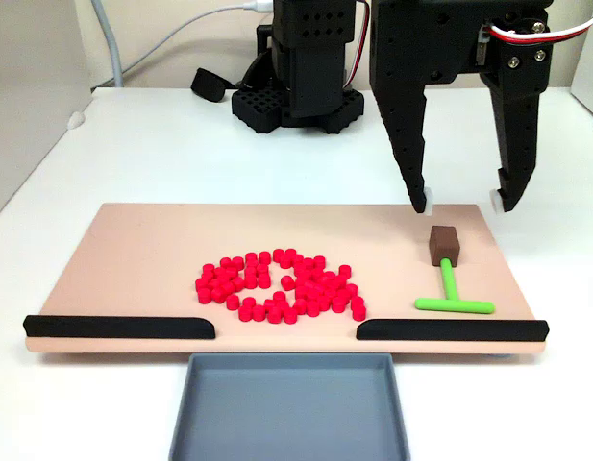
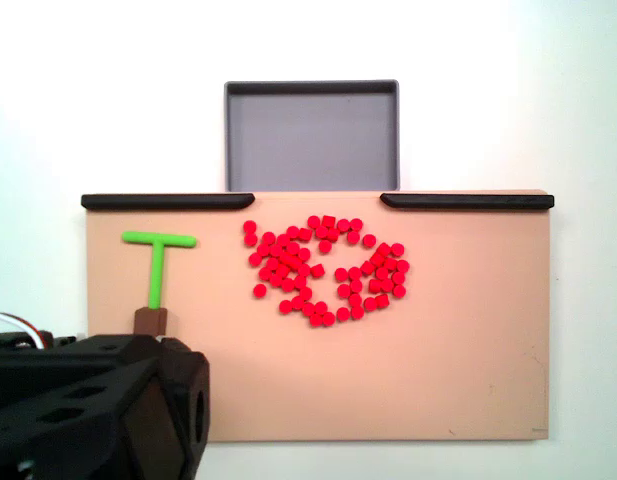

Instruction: Grasp a green tool by the dark brown handle.

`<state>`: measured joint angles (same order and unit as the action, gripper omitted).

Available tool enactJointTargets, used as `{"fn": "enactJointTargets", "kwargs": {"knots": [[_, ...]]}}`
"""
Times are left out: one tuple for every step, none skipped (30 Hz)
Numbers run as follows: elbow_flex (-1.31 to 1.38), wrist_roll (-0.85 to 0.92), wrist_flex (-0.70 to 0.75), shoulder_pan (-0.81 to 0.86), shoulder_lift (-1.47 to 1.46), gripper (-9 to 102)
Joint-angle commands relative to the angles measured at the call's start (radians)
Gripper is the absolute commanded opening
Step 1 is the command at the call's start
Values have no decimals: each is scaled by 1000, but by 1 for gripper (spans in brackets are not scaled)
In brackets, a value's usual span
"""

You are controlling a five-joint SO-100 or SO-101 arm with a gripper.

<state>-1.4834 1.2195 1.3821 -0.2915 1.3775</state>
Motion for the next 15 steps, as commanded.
{"fn": "enactJointTargets", "kwargs": {"knots": [[3, 9, -3, 15, 5, 22], [3, 12, -3, 17, 2, 22], [3, 15, -3, 18, -2, 22], [3, 20, -3, 21, -5, 22], [3, 23, -5, 23, -8, 22], [0, 20, -17, 23, -9, 22], [-2, 20, -21, 23, -12, 22], [-2, 21, -23, 25, -14, 22], [-3, 21, -23, 25, -18, 22], [-3, 20, -23, 25, -21, 22], [-3, 20, -23, 25, -25, 22], [-3, 18, -23, 25, -26, 22], [-6, 17, -34, 25, -29, 22], [-12, 14, -44, 25, -29, 22], [-12, 15, -48, 25, -29, 22]]}}
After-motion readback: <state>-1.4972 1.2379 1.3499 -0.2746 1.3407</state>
